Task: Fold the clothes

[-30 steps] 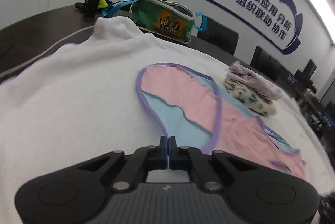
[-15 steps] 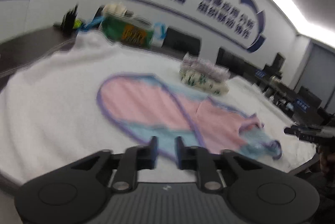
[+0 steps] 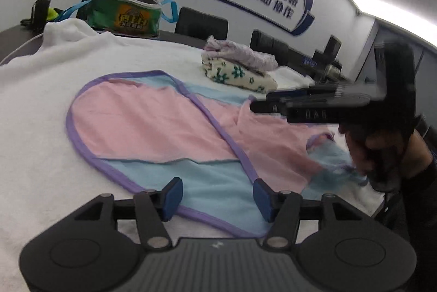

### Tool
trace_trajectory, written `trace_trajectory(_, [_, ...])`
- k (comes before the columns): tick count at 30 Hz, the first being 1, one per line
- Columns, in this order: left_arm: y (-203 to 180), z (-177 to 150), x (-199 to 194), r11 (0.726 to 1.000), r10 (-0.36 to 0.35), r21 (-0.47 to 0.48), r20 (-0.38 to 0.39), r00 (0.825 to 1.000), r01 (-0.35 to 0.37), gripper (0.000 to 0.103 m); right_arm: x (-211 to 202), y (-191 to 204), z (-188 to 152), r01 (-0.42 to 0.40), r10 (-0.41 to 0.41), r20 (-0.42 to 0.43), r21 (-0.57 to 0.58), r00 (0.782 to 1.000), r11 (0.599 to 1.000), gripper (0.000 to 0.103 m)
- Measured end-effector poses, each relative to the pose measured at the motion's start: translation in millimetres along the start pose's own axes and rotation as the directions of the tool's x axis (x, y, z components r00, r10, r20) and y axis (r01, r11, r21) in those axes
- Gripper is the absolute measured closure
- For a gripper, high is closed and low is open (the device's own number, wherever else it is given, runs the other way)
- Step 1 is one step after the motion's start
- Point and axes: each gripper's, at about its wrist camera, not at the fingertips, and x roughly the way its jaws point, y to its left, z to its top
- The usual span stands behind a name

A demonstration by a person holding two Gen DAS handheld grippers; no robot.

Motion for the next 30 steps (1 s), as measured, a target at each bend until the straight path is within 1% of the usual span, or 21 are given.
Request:
trace_trajectory(2, [6,0,-4,1.0,-0.017,-0.007,0.006,1.0,0.017,0.045,-3,-2,-10,0.014,-0.013,-0.013,0.02,1.0,1.0,0.056])
trace_trajectory(4, [9,-1,-4,1.0,-0.028,-0.001,0.018,0.999,0.028,0.034,-11,-5,-20,0.031,-0.031,-0.016,0.039,0.999,0.999,0.05])
trace_trajectory(6, [8,-1,-5,0.997,-0.074,0.018,0.015,0.997,0.073,0.034,-22,-12,-33,0.054,-0.052,-0.025,0.068,0.998,0.996,0.047])
trace_trajectory(7, [7,-2,-6,0.993,-0.119,0.028,0.015,0.993,0.119,0.034,-28,-16,-38,0.063,-0.061,-0.029,0.083,0.998,0.995,0.047])
trace_trajectory(8, [5,-3,-8,0.984,-0.177,0.038,0.018,0.984,0.176,0.033,-39,-19,-44,0.057,-0.055,-0.023,0.09,0.998,0.994,0.047])
trace_trajectory(9, [4,-5,-10,0.97,-0.236,0.056,0.022,0.971,0.235,0.029,-50,-22,-50,0.05,-0.049,-0.017,0.097,0.999,0.994,0.047])
trace_trajectory(10, [0,-8,-11,0.959,-0.273,0.081,0.028,0.962,0.27,0.022,-62,-25,-56,0.043,-0.042,-0.011,0.104,0.999,0.994,0.047])
trace_trajectory(11, [-3,-11,-12,0.95,-0.298,0.109,0.035,0.954,0.292,0.019,-75,-26,-62,0.03,-0.031,0.004,0.098,1.0,0.995,0.047])
trace_trajectory(12, [-7,-13,-12,0.945,-0.304,0.137,0.04,0.952,0.296,0.017,-87,-27,-68,0.023,-0.024,0.015,0.091,1.0,0.996,0.046])
trace_trajectory(13, [-10,-15,-10,0.946,-0.29,0.163,0.041,0.956,0.28,0.016,-99,-27,-75,0.021,-0.024,0.03,0.08,0.999,0.997,0.043])
trace_trajectory(14, [-12,-16,-8,0.948,-0.28,0.17,0.038,0.959,0.27,0.016,-107,-27,-79,0.025,-0.027,0.041,0.067,0.999,0.997,0.041])
trace_trajectory(15, [-12,-16,-6,0.949,-0.275,0.167,0.034,0.961,0.266,0.016,-114,-26,-84,0.028,-0.031,0.052,0.054,0.998,0.998,0.036])
trace_trajectory(16, [-13,-16,-4,0.951,-0.271,0.165,0.03,0.962,0.262,0.016,-118,-24,-89,0.032,-0.034,0.046,0.044,0.998,0.999,0.034])
trace_trajectory(19, [-16,-15,1,0.953,-0.261,0.16,0.018,0.965,0.255,0.016,-126,-20,-102,0.034,-0.034,0.023,0.009,0.999,0.999,0.034])
trace_trajectory(21, [-21,-14,5,0.954,-0.247,0.182,0.017,0.969,0.24,0.016,-125,-19,-111,0.022,-0.022,0.007,-0.008,1.0,1.0,0.034])
trace_trajectory(24, [-24,-17,8,0.961,-0.189,0.208,0.001,0.982,0.184,0.02,-122,-21,-125,0.017,-0.017,-0.004,-0.022,1.0,1.0,0.034])
trace_trajectory(25, [-24,-17,10,0.964,-0.171,0.208,-0.003,0.985,0.167,0.029,-120,-24,-129,0.021,-0.021,-0.007,-0.009,1.0,1.0,0.034])
trace_trajectory(26, [-23,-17,11,0.967,-0.155,0.205,-0.006,0.988,0.153,0.035,-119,-28,-133,0.025,-0.025,-0.009,0.003,1.0,1.0,0.034])
trace_trajectory(28, [-20,-16,13,0.975,-0.126,0.186,-0.008,0.992,0.125,0.056,-116,-33,-139,0.026,-0.025,-0.006,0.025,1.0,0.999,0.035])
trace_trajectory(30, [-14,-13,14,0.984,-0.099,0.149,-0.004,0.995,0.099,0.063,-115,-35,-143,0.021,-0.021,0.009,0.027,1.0,0.999,0.035])
